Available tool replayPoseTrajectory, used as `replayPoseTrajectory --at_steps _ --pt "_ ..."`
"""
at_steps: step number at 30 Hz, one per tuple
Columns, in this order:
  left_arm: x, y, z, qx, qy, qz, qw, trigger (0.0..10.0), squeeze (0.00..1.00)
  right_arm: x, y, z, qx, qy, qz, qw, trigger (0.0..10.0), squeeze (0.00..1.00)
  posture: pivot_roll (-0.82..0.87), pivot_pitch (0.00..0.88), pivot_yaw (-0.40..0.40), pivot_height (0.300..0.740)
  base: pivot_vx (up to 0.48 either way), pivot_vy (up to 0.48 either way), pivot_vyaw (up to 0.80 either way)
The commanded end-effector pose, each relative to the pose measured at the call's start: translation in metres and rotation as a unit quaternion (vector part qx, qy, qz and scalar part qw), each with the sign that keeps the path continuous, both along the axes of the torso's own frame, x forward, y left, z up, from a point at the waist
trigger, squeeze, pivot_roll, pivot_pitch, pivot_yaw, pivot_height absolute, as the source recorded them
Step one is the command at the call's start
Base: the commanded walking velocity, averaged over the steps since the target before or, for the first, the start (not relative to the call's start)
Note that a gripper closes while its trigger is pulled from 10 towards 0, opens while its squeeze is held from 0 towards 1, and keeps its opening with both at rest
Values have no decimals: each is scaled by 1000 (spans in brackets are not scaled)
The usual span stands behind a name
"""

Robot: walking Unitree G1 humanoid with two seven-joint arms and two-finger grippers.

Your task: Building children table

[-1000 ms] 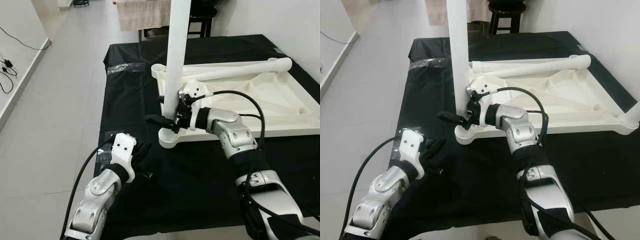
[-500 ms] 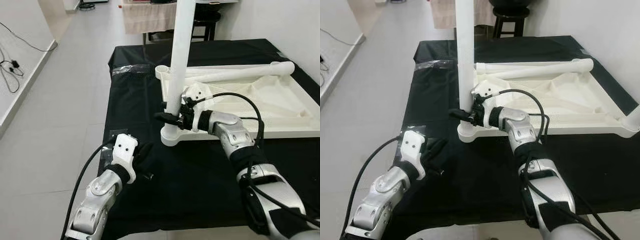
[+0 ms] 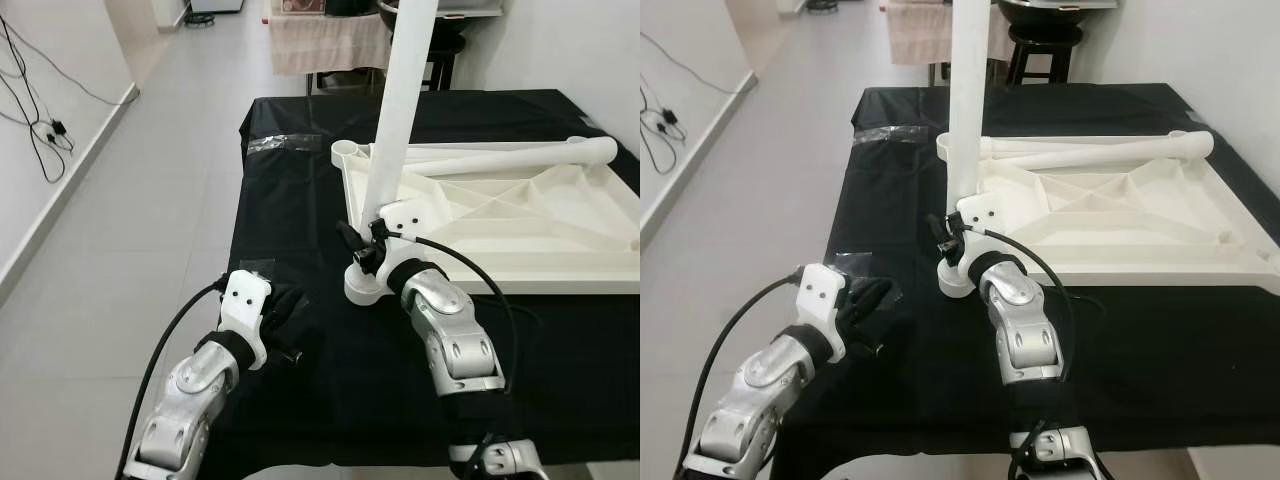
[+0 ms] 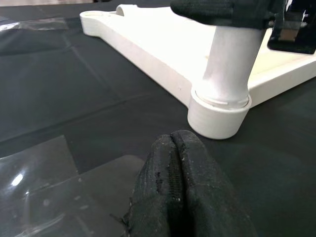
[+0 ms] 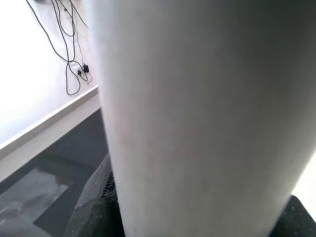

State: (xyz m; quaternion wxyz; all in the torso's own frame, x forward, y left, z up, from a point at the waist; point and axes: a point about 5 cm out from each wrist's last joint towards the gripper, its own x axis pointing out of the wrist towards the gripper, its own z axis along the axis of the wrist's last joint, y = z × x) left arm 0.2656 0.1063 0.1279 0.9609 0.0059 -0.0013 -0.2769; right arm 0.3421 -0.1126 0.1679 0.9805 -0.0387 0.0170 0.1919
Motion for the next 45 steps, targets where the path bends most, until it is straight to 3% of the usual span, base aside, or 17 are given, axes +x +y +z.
replayPoseTrajectory --at_steps 1,2,6,7,9,10,15,16,18,19,20,21,34,36,41,43,45 --pt "-2 3 -3 8 4 6 1000 10000 0 -1 -12 -35 -9 81 -18 996 10000 0 15 114 9 740 0 0 0" --pt "-2 4 -3 9 2 10 1000 10000 0 2 -9 -31 -4 73 -7 997 10000 1000 15 114 9 740 0 0 0" --pt "-1 4 -3 9 3 8 1000 10000 0 8 -2 0 12 26 89 996 10000 1000 12 114 10 740 0 0 0" --pt "0 4 -3 8 4 6 1000 10000 0 8 -1 10 20 20 122 992 10000 573 12 112 12 740 0 0 0" --pt "0 4 -3 8 5 4 1000 10000 0 7 -2 15 24 19 140 990 10000 573 12 112 12 740 0 0 0" --pt "0 3 -3 8 5 4 1000 10000 0 7 -2 19 23 19 164 986 10000 0 10 108 12 740 0 0 0" --pt "1 1 -3 7 5 2 1000 10000 0 7 -1 22 -13 10 264 965 10000 0 13 101 7 740 0 0 0" --pt "1 0 -3 6 6 1 1000 10000 0 11 2 22 -23 22 351 936 10000 0 17 98 0 740 0 0 0" --pt "1 0 -3 5 5 2 1000 10000 0 13 3 21 -22 26 366 930 10000 0 17 98 0 740 0 0 0" --pt "1 0 -4 5 5 2 1000 10000 0 17 5 20 -20 36 372 927 7451 0 25 97 -7 740 0 0 0" --pt "1 0 -4 5 5 2 1000 10000 0 17 5 20 -20 36 372 927 7451 0 25 97 -7 740 0 0 0" --pt "1 0 -4 4 5 4 1000 10000 0 22 10 16 -12 53 373 926 0 0 27 98 -9 740 0 0 0" --pt "-1 -2 -3 1 6 1 1000 10000 0 25 -5 9 -6 53 325 944 0 0 21 109 -8 740 0 0 0" --pt "-1 -2 -2 0 5 1 1000 10000 0 28 -19 1 0 44 207 977 0 0 13 123 -14 740 0 0 0" --pt "-1 -1 -1 0 3 2 1000 10000 0 21 -25 -12 40 47 41 997 0 0 4 130 -14 740 0 0 0" --pt "-1 1 -1 0 2 4 1000 10000 0 2 -16 -33 58 75 -18 995 0 0 -11 134 -5 740 0 0 0" --pt "0 2 -1 4 2 2 1000 10000 0 -19 15 -18 -13 -10 46 999 0 0 -13 135 4 740 0 0 0"
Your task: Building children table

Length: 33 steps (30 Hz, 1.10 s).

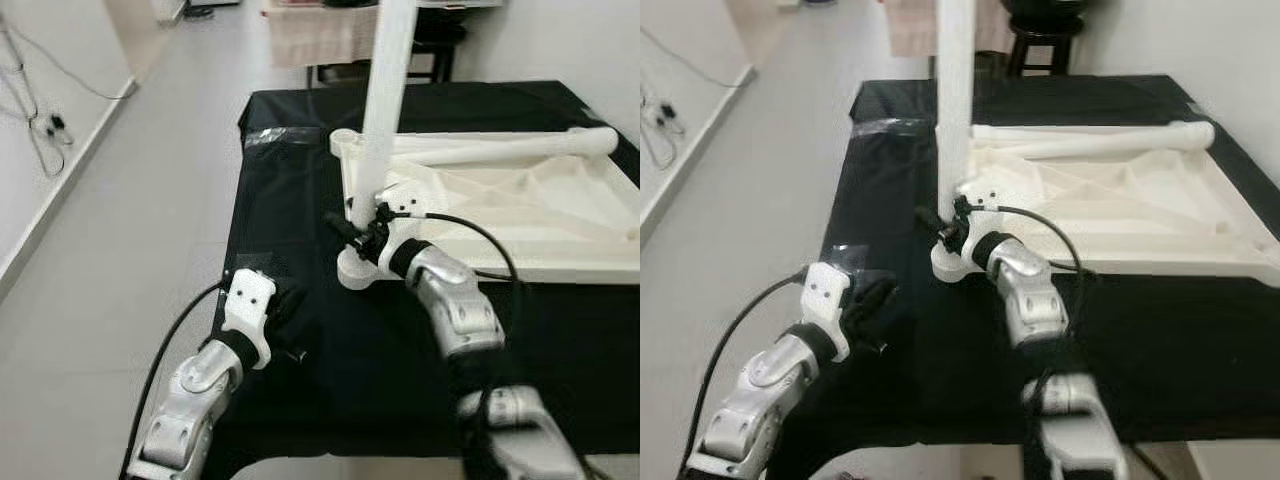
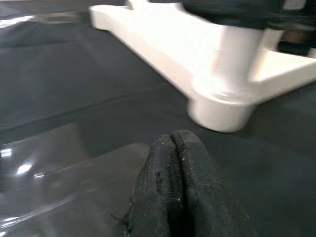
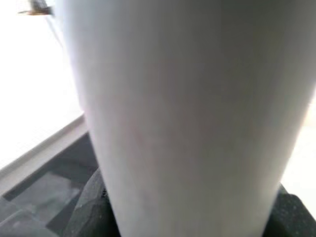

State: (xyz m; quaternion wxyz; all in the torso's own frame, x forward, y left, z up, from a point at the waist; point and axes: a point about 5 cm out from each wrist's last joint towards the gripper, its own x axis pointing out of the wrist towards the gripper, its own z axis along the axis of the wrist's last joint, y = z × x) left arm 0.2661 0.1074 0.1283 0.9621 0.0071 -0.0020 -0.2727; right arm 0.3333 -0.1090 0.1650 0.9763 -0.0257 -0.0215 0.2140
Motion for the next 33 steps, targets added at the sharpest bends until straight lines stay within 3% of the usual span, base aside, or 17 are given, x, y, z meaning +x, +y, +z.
replayPoseTrajectory --at_steps 1,3,6,7,10,11,18,19,21,24,25,26,33 --pt "0 1 -1 3 4 -3 1000 10000 0 -10 11 -15 -34 23 22 999 0 0 -13 135 4 740 0 0 0" --pt "0 1 -1 1 4 -3 1000 10000 0 -6 12 -16 -46 25 24 998 0 0 -17 117 0 740 0 0 0" --pt "1 -1 -2 1 3 -4 1000 10000 0 6 5 -30 -60 67 0 996 0 0 14 113 -22 740 0 0 0" --pt "0 -1 -1 1 1 3 1000 10000 0 9 4 -31 -56 74 -2 996 10000 0 3 114 -12 740 0 0 0" --pt "1 -1 -1 1 -1 7 1000 10000 0 10 3 -29 -52 74 2 996 10000 0 3 114 -15 740 0 0 0" --pt "1 -1 -2 0 0 8 1000 10000 0 8 4 -26 -42 76 11 996 10000 1000 -2 110 -11 740 0 0 0" --pt "1 -1 -3 0 6 -5 1000 10000 0 9 4 -2 -23 49 98 994 10000 1000 8 104 1 740 0 0 0" --pt "2 -1 -3 0 7 -6 1000 10000 0 11 4 3 -29 45 145 988 10000 0 14 101 3 740 0 0 0" --pt "2 -1 -3 0 7 -6 1000 10000 0 11 4 3 -29 45 145 988 10000 0 14 101 3 740 0 0 0" --pt "1 -2 -3 2 7 -6 1000 10000 0 13 -5 -6 -86 62 274 956 10000 0 44 95 -1 740 0 0 0" --pt "1 -2 -3 2 7 -6 1000 10000 0 13 -5 -6 -86 62 274 956 10000 0 44 95 -1 740 0 0 0" --pt "0 -3 -3 4 6 -4 1000 10000 0 17 -10 -10 -95 79 295 948 10000 0 55 95 -7 740 0 0 0" --pt "-1 -3 -3 4 5 -2 1000 10000 0 25 -14 -5 -72 96 305 945 9725 0 55 99 -8 740 0 0 0"
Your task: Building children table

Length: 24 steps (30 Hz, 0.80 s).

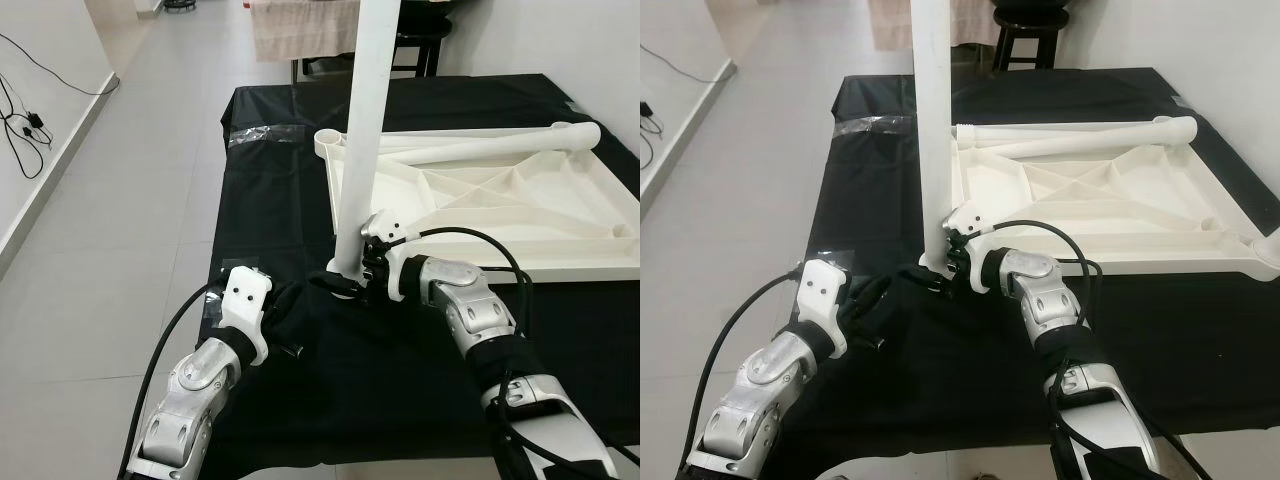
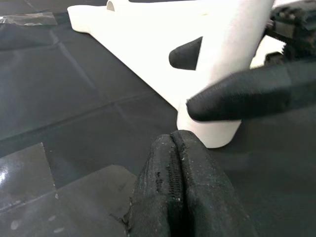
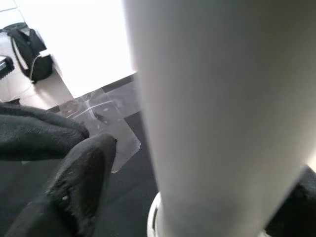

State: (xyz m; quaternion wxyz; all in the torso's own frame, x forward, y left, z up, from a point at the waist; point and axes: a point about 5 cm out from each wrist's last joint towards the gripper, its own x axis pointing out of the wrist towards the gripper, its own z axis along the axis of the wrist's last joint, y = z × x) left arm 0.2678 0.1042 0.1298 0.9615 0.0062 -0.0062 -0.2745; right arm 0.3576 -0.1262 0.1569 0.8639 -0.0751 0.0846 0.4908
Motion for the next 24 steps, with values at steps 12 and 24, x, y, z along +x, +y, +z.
replayPoseTrajectory --at_steps 12,24 --pt "-18 -3 -4 52 -7 -3 999 10000 0 13 -21 0 47 37 -29 998 0 0 69 115 -5 740 0 0 0" --pt "-22 3 -5 62 -7 10 998 10000 0 -12 -28 -38 23 19 -347 937 0 0 45 131 -1 740 0 0 0"
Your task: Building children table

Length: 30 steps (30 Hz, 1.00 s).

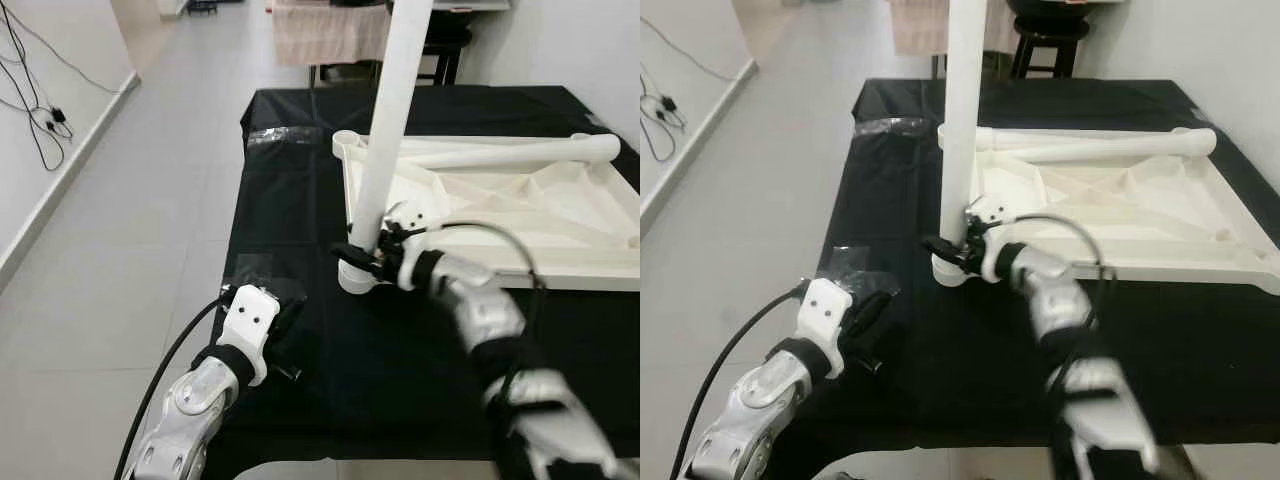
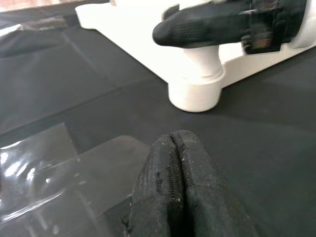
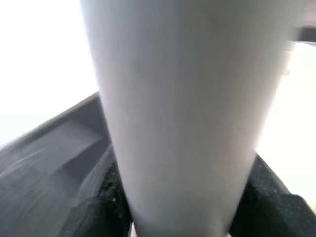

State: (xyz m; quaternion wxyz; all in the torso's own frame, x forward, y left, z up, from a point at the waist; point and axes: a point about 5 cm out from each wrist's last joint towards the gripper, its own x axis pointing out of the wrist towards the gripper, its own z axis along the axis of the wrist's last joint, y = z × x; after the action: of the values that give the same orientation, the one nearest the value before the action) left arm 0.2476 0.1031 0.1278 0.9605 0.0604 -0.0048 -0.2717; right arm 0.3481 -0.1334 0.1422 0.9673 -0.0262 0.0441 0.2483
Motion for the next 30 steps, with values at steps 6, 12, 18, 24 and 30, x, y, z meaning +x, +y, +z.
replayPoseTrajectory --at_steps 6,12,18,24,30 --pt "5 8 -3 -6 10 3 1000 10000 0 -47 -23 -21 -68 33 -155 985 0 0 3 124 32 740 0 0 0" --pt "7 8 -4 -5 15 -6 1000 10000 0 -39 -14 -21 -69 30 -105 992 4588 0 20 120 22 740 0 0 0" --pt "8 8 -5 -9 16 -2 1000 10000 0 -35 10 29 0 -38 40 998 10000 1000 26 120 18 740 0 0 0" --pt "8 7 -5 -12 18 -5 1000 10000 0 -29 12 50 -28 -64 178 982 10000 0 38 111 14 740 0 0 0" --pt "9 4 -5 -15 19 -10 1000 10000 0 -21 11 48 -66 -53 244 966 10000 0 46 107 7 740 0 0 0"
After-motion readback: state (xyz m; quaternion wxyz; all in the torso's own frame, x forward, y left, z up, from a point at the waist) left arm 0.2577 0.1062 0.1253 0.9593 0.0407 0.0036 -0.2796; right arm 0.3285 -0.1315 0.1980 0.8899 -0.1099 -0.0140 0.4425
